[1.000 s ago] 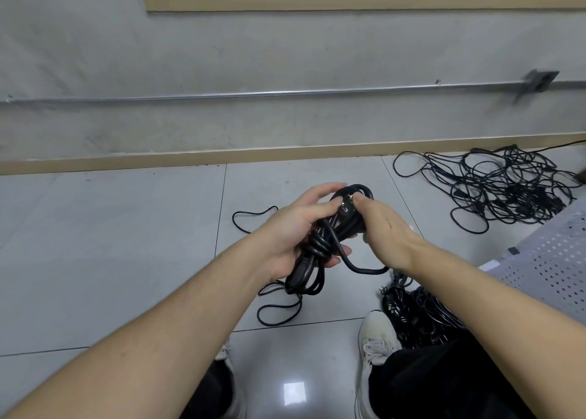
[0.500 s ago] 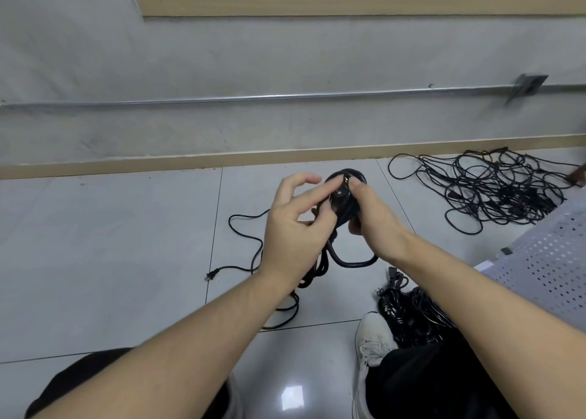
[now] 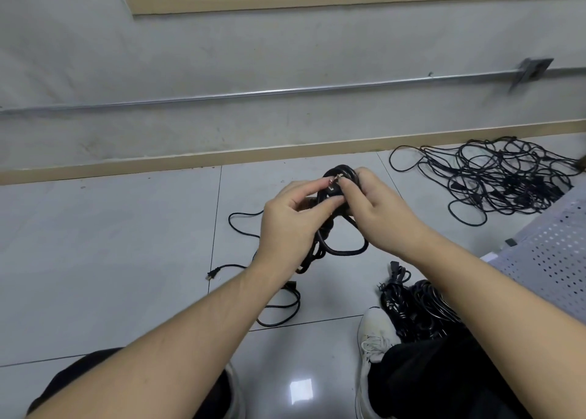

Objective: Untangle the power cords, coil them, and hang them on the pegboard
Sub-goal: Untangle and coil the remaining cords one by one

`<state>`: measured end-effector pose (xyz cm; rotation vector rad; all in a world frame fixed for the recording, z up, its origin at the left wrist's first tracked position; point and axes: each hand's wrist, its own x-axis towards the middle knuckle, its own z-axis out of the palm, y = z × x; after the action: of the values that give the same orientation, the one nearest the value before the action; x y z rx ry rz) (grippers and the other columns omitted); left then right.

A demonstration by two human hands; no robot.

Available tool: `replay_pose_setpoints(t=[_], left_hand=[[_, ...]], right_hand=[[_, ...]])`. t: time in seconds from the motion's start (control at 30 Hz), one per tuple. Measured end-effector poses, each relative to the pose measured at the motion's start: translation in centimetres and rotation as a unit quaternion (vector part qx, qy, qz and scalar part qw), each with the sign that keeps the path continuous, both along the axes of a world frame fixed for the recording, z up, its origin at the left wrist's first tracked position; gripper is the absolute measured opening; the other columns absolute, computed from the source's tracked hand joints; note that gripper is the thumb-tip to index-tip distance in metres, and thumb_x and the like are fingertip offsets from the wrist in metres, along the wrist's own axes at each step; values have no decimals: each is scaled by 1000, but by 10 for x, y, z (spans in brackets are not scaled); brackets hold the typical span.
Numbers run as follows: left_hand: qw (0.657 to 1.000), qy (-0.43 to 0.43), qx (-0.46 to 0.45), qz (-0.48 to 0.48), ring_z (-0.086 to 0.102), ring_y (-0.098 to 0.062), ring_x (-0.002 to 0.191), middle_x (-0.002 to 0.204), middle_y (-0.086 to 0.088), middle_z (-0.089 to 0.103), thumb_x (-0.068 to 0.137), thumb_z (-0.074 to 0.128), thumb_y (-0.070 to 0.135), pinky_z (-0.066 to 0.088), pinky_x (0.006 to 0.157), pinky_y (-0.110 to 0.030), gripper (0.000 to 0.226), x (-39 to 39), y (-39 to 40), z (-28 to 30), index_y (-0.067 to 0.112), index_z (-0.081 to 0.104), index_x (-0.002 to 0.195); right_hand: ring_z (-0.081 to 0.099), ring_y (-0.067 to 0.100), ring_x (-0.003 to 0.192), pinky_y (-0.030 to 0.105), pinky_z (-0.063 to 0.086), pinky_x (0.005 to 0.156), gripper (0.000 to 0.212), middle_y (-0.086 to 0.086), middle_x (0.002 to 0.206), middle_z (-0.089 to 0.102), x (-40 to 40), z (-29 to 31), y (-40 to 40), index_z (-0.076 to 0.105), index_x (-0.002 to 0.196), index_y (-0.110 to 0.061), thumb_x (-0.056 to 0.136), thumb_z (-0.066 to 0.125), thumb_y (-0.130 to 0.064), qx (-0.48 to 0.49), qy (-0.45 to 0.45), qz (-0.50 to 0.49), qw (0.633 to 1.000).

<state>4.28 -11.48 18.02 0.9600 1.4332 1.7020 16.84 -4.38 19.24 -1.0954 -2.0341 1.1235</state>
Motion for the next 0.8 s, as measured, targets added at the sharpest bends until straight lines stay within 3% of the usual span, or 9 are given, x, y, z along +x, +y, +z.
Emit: replay_pose_setpoints(t=[0.13,0.23,0.33,0.4,0.47,0.57,0.67,0.73,0.8], left_hand=[[993,105,46,2,71,-8,88,99,7,73,86,80,6,57,72,-21,26,-11,5,-6,29,78,98],[968,236,81,17,69,-10,100,106,11,72,90,77,10,61,76,-30,19,-14,9,-12,19,78,107],[947,300,104,38,64,-10,116,122,6,68,93,72,17,58,91,-34,19,-13,13,-20,12,77,110],[919,368,119,76,58,-10,121,126,11,64,93,70,24,46,105,-27,21,-14,15,-25,13,78,109],[890,422,154,78,58,-13,121,121,14,66,94,67,25,42,110,-33,21,-13,14,-29,13,79,108],[894,401,194,39,68,-10,109,112,15,72,95,68,10,45,112,-43,14,-4,13,-34,9,77,106],[916,349,194,19,70,-9,99,107,11,72,92,70,1,44,115,-37,13,2,17,-38,7,75,102],[923,344,172,-5,73,-11,96,104,11,74,90,73,4,46,112,-33,23,6,19,-38,20,66,104],[924,375,70,-25,72,-13,92,101,11,73,89,74,11,53,94,-28,39,11,23,-35,35,49,108]], right_hand=[[68,18,104,44,51,98,27,-2,101,72,2,-1,8,63,103,-24,99,45,-44,-13,14,8,1000],[65,6,97,30,48,91,20,-9,97,72,1,2,13,66,102,-25,106,47,-29,5,31,-14,999],[68,15,100,33,53,92,23,-1,100,74,-5,-4,14,69,107,-18,104,50,-32,-33,89,-69,993],[72,20,95,33,60,82,24,6,100,74,-9,-8,15,68,107,-16,103,52,-32,-107,131,-92,981],[73,19,85,30,62,73,20,5,92,75,-6,-11,20,67,102,-13,103,53,-27,-146,129,-114,974],[72,15,68,37,63,64,20,-4,76,72,3,-16,28,62,99,-12,105,49,-26,-182,92,-134,970],[73,16,64,41,63,60,22,7,88,72,10,-19,34,59,98,-12,106,46,-27,-235,80,-140,958],[74,21,68,47,64,65,23,11,94,73,16,-21,39,56,92,-14,105,43,-28,-198,32,-160,967],[74,27,77,51,62,73,22,5,93,74,19,-26,44,54,93,-18,102,43,-34,-101,-49,-169,979]])
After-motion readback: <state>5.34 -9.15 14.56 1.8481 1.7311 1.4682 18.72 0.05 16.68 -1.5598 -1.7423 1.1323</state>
